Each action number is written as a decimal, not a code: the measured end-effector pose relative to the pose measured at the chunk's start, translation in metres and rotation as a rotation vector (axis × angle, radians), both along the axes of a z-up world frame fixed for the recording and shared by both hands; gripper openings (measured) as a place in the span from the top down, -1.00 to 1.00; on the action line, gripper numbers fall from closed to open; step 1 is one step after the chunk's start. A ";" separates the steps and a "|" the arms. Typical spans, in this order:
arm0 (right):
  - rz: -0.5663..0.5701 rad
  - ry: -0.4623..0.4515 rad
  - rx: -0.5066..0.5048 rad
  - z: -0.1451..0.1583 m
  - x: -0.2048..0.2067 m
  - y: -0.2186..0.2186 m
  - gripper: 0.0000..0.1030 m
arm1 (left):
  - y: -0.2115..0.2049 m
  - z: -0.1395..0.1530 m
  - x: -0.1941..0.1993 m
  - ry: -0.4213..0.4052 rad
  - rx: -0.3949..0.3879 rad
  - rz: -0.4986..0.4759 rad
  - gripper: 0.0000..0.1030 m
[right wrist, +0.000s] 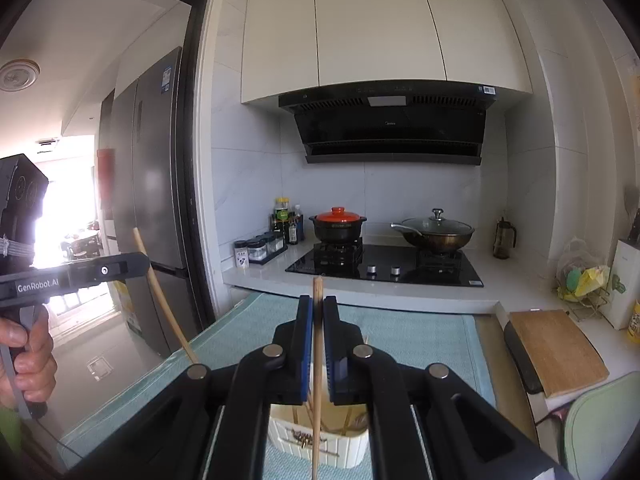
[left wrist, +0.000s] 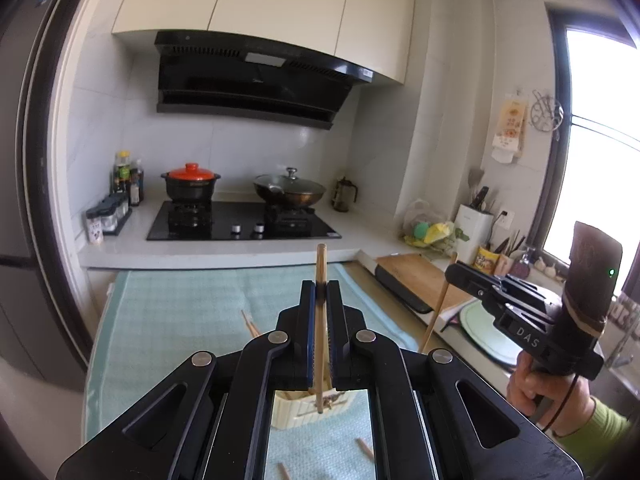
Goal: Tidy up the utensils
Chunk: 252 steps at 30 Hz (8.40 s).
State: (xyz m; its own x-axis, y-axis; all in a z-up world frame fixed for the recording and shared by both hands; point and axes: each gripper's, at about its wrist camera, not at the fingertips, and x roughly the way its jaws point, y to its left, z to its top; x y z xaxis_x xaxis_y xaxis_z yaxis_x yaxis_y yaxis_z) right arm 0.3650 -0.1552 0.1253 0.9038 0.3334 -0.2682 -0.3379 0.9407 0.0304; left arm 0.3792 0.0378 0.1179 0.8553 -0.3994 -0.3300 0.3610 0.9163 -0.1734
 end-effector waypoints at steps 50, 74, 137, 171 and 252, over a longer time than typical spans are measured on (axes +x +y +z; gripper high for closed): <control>-0.055 0.494 -0.260 -0.193 -0.118 -0.060 0.10 | 0.042 -0.187 -0.143 0.434 0.290 0.193 -0.83; -0.069 0.641 -0.143 -0.269 -0.151 -0.011 0.10 | -0.028 -0.291 -0.147 0.522 0.235 0.187 -0.83; 0.016 0.338 0.070 -0.132 -0.058 -0.008 0.86 | 0.000 -0.146 -0.065 0.248 0.043 0.078 0.93; 0.051 -0.052 0.123 -0.061 -0.062 -0.008 0.86 | 0.011 -0.060 -0.059 0.127 -0.025 0.034 0.93; -0.138 0.206 -0.077 -0.081 -0.153 0.024 -1.00 | -0.024 -0.127 -0.146 0.179 0.222 0.407 -0.99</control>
State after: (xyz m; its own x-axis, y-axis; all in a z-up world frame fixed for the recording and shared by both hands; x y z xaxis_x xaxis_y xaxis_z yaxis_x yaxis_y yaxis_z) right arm 0.2118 -0.1312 0.0441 0.8630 0.1817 -0.4714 -0.1999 0.9797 0.0117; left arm 0.2332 0.0139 -0.0091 0.8491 0.0521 -0.5256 -0.0518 0.9985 0.0154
